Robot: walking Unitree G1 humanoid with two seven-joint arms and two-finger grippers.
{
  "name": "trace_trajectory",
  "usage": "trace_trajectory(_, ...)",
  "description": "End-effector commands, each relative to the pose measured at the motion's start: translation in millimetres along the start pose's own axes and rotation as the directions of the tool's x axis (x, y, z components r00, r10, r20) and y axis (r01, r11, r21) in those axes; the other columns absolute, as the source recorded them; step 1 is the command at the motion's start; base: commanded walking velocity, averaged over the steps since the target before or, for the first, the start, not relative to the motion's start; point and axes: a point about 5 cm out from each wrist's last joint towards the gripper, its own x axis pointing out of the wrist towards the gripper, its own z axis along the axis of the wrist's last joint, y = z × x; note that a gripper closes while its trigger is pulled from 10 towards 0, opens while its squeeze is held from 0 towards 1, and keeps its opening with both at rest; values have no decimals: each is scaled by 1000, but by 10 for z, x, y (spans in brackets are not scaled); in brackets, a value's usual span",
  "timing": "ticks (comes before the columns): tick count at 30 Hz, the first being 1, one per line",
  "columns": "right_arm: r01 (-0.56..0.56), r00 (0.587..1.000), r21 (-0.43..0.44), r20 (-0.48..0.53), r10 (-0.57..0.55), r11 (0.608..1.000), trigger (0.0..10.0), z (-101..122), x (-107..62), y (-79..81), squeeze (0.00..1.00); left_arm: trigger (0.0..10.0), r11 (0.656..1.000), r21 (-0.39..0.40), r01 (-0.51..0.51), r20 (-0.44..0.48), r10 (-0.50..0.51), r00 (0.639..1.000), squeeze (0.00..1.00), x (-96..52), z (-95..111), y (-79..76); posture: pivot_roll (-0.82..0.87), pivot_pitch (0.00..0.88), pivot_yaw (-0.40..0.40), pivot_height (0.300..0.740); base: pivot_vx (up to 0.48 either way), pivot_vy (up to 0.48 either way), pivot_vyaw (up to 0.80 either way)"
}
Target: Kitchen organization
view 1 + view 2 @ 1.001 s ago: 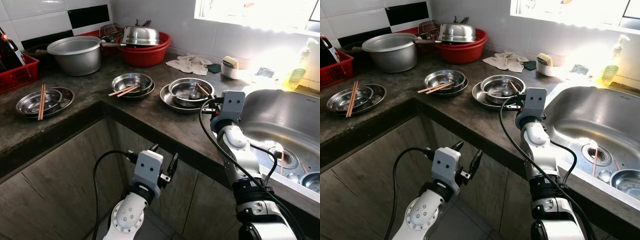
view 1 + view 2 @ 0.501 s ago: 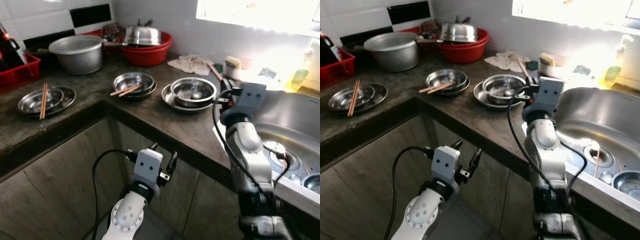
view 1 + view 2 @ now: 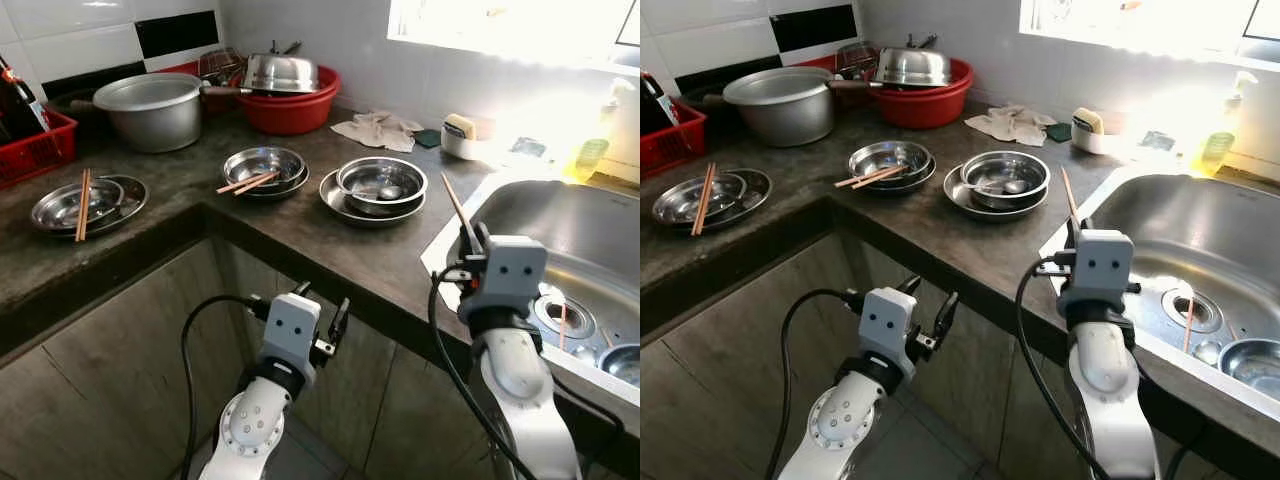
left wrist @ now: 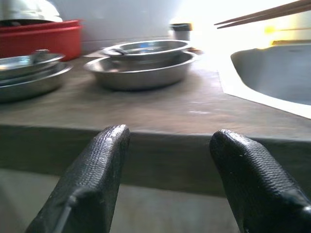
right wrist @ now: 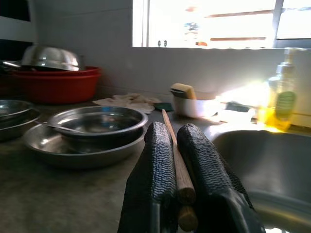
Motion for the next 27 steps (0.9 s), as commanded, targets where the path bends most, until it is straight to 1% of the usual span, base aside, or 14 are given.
trace_trajectory(1,31,1000,-19,6,-31,999,0,40,-17,-47,0,10000,1000,-5,24,5,-24,1000,0,18,-5,-44,100,0,-21,740,0,0,-800)
trace_trajectory(8,48,999,-29,-11,-48,998,0,39,-65,-51,0,10000,999,-1,40,7,-40,999,0,42,-6,-58,88,0,-12,740,0,474,-800)
trace_trajectory(13,47,998,-24,-29,-48,999,0,33,-95,-14,0,10000,999,-1,43,11,-43,999,0,52,-7,-53,83,0,-9,740,0,0,-800)
trace_trajectory(17,47,998,-20,-33,-47,999,0,33,-101,7,0,10000,998,34,60,7,-60,998,0,59,-14,-65,83,0,-6,740,0,0,-797)
trace_trajectory(19,47,998,-19,-34,-47,999,0,33,-100,11,0,10000,997,44,70,9,-70,997,0,62,-14,-73,83,0,-6,740,298,-302,-800)
trace_trajectory(22,46,998,-21,-35,-47,999,0,40,-94,20,0,10000,998,30,58,12,-58,998,0,73,-10,-63,84,0,-4,740,315,-359,-800)
trace_trajectory(23,43,998,-22,-34,-44,999,0,43,-85,27,0,10000,999,18,43,8,-43,999,0,82,-12,-44,86,0,-6,740,0,0,-788)
trace_trajectory(26,29,999,-28,-26,-30,999,0,54,-60,47,0,10000,999,14,34,6,-34,999,0,86,-14,-20,88,0,-3,740,0,0,-208)
trace_trajectory(27,16,1000,-23,-25,-16,1000,0,58,-47,62,0,10000,999,28,34,3,-34,999,0,86,-16,-17,89,0,-7,740,0,0,0)
